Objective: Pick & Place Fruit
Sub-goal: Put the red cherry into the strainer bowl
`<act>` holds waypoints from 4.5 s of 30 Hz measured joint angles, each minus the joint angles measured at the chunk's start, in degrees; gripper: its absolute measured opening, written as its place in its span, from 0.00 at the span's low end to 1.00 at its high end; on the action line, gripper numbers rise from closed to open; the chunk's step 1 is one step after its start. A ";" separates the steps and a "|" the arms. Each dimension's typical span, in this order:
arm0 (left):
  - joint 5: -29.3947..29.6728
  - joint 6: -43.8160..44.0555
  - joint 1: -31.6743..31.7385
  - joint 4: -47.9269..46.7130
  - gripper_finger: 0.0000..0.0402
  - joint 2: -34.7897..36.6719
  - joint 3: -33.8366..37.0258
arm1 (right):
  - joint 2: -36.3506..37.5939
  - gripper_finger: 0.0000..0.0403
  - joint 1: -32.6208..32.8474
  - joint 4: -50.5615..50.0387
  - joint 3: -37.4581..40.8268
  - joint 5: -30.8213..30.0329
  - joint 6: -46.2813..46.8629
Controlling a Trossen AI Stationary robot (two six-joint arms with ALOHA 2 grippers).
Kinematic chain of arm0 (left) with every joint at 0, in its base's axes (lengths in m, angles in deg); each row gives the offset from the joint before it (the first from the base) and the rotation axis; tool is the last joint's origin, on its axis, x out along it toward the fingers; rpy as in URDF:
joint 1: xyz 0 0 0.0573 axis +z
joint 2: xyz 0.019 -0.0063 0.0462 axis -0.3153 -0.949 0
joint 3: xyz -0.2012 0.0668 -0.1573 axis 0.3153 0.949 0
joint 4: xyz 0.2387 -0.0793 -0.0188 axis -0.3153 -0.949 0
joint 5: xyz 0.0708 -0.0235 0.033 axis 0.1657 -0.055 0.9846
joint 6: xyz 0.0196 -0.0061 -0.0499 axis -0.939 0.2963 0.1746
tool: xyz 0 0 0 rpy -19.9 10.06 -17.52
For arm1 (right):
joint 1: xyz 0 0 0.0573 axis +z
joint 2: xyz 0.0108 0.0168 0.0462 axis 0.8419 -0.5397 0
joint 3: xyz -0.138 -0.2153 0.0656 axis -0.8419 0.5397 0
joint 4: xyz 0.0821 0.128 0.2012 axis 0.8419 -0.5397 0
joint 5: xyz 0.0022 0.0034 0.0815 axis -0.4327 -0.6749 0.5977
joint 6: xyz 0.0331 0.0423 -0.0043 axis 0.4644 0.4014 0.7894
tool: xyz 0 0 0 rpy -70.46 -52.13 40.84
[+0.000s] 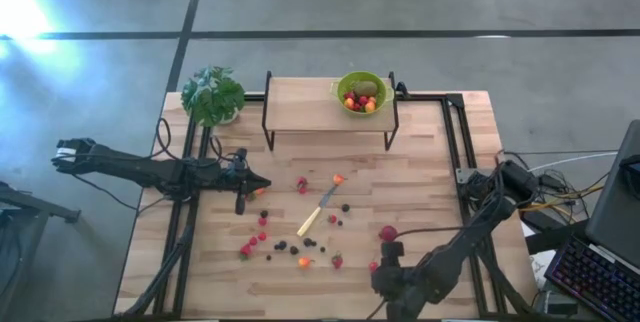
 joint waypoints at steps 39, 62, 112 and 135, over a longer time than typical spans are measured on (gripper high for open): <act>0.01 0.00 0.00 -0.07 0.05 0.00 0.00 | -0.67 0.41 -4.53 11.20 12.96 0.39 5.77; 0.02 0.00 -0.02 -0.08 0.05 0.00 0.00 | -0.51 0.24 -5.99 12.43 12.50 -3.14 -1.59; 0.00 0.00 0.00 -1.36 0.05 0.00 0.00 | 2.15 0.46 -20.64 15.29 12.81 -5.75 -13.75; 0.00 0.02 -0.01 -2.14 0.05 0.00 0.01 | -0.83 0.46 -23.50 21.41 16.22 -5.30 -12.66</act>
